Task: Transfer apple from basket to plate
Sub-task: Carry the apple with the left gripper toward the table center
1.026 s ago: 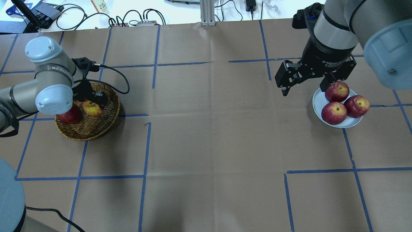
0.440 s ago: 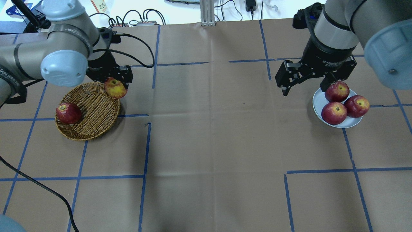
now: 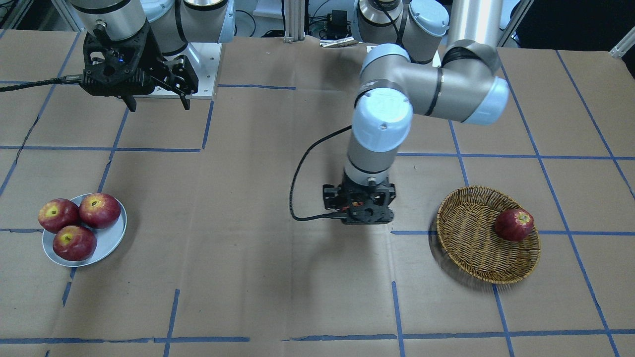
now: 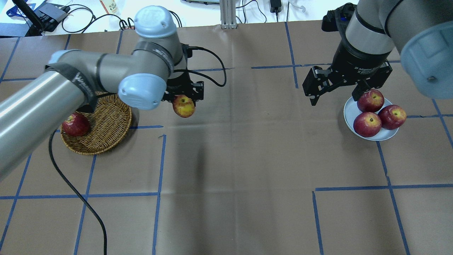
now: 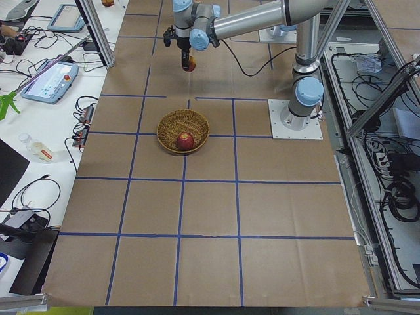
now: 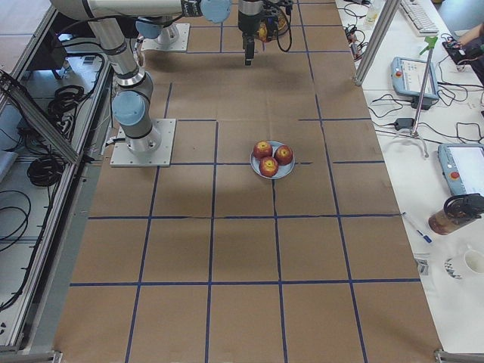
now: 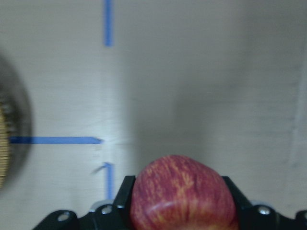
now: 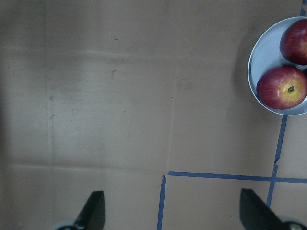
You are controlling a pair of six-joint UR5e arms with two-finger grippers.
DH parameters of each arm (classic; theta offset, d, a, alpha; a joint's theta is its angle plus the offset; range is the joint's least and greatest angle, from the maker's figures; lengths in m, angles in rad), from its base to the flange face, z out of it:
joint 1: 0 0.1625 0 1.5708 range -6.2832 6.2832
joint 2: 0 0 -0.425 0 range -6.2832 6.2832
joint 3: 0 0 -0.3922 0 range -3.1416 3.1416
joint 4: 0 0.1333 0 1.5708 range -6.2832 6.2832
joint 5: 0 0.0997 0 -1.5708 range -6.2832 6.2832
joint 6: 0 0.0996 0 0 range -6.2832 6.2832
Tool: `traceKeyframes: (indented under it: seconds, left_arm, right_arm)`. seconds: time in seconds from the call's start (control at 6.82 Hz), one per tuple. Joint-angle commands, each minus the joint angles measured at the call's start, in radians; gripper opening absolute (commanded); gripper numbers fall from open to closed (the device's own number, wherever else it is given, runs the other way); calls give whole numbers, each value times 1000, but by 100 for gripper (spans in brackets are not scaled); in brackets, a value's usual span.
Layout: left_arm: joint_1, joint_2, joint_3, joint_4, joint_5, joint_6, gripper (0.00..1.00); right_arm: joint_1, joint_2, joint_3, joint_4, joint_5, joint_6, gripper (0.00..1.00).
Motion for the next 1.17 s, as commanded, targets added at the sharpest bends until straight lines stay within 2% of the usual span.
traceKeyframes:
  seconds: [0.0, 0.59, 0.88, 1.03]
  left_arm:
    - [-160, -126, 7, 140, 3, -190, 58]
    - [-173, -203, 11, 275, 0, -191, 59]
    - [-175, -217, 10, 277, -17, -192, 60]
    - [-173, -216, 10, 277, -17, -191, 70]
  right_arm:
    - [0, 0, 0, 0, 0, 0, 100]
    - [0, 0, 0, 0, 0, 0, 100]
    - [0, 0, 0, 0, 0, 0, 100]
    - [0, 0, 0, 0, 0, 0, 100]
